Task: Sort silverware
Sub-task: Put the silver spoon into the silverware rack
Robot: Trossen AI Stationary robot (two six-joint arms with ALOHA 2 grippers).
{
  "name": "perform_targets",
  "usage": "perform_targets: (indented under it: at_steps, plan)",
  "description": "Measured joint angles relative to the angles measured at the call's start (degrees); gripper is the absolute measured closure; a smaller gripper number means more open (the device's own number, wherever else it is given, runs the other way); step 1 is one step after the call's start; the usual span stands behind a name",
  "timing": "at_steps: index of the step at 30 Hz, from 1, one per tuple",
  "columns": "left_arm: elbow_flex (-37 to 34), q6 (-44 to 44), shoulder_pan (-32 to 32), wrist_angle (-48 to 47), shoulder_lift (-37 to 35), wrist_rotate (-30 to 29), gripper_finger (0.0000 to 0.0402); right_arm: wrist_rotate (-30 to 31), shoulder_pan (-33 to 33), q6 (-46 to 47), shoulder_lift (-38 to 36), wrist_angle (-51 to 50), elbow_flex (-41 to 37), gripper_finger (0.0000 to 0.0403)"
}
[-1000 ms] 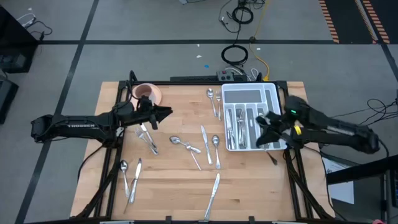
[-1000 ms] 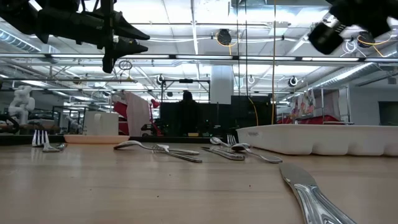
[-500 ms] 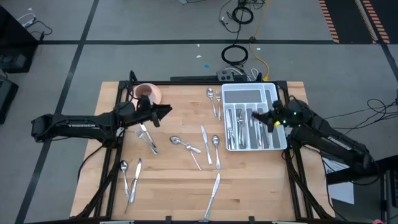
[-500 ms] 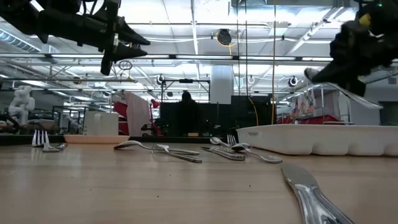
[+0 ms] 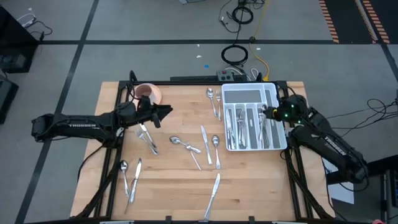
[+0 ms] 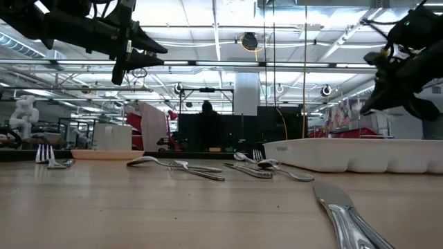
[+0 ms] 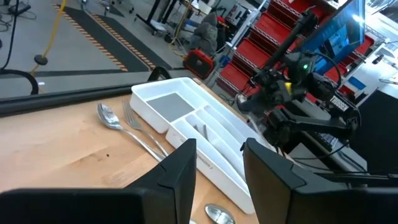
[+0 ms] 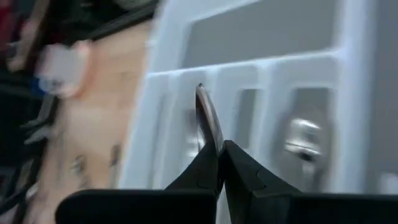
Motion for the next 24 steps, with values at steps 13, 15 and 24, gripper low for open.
perform_targets:
  at_steps: [13, 15, 24]
  plan:
    - [0.01, 1.61, 0.0, -0.02, 0.0, 0.0, 0.0268, 8.81, -2.36, -2.15, 14.6, -0.3, 0.04, 0.0403]
    - [0.01, 1.61, 0.0, -0.04, 0.0, 0.0, 0.0268, 9.0, -2.36, -3.61, 17.69, 0.54, 0.03, 0.0403]
    - [0.01, 2.59, 0.0, -0.06, 0.0, 0.44, 0.0268, 3.62, -2.34, -9.06, 27.28, 3.52, 0.04, 0.0403]
